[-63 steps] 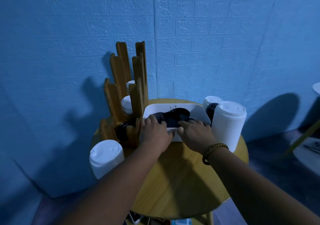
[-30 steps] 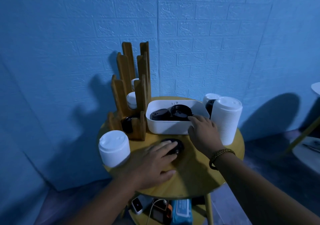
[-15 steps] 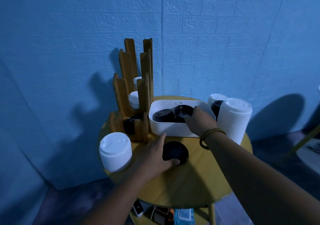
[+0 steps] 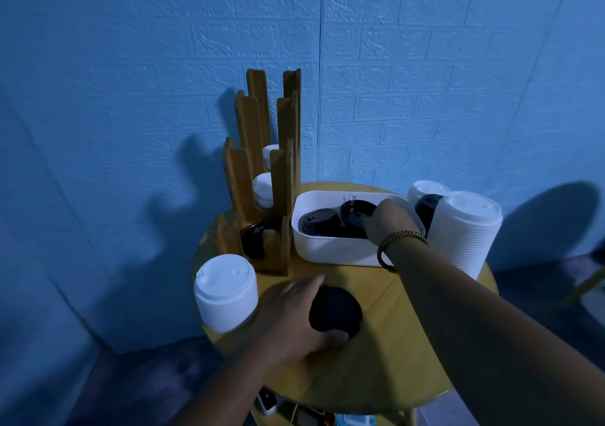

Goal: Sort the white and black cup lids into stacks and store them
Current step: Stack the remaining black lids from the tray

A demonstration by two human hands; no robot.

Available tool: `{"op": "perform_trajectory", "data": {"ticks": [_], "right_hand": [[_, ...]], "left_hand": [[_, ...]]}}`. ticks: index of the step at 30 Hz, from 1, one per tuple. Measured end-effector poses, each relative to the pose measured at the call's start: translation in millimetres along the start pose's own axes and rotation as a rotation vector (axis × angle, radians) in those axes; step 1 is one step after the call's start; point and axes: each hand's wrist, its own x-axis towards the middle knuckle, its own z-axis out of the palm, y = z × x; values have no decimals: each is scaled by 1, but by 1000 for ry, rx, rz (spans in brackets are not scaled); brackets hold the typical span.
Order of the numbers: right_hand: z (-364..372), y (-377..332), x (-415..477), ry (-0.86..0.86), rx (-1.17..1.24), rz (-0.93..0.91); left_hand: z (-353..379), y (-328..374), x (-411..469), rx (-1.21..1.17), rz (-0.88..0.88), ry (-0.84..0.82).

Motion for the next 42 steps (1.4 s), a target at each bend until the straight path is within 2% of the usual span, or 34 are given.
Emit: {"op": "perform_trajectory", "data": {"ticks": [5,12,15,21,24,26,29,34,37,42], "right_hand": [[-9,-1,-3,70,57,9],[-23,8,-33,185,407,-223],[-29,23,-64,181,494,-295],[-12,78,-125,156,421,-306],[-13,102,-142,186,272,-332],[-17,112,-149,90,112,-382],[-22,122,-154,-143,-38,-457],[-31,135,-156,-419,8,-525],[-31,132,-157,-465,-16,-532],[-28,131,-159,-491,-32,-526]], "left_hand": [[2,1,-2,-32,13,55],[5,-2,-2,18,54,69],[8,-3,-3,12,56,79],[12,-10,-3,-71,73,151],[11,-8,-4,-84,83,159],[11,-7,-4,-70,85,157],[12,-7,-5,-54,82,148],[8,-2,-9,-28,99,151],[4,0,-8,-1,104,126],[-5,-4,-15,-9,86,-4]]}}
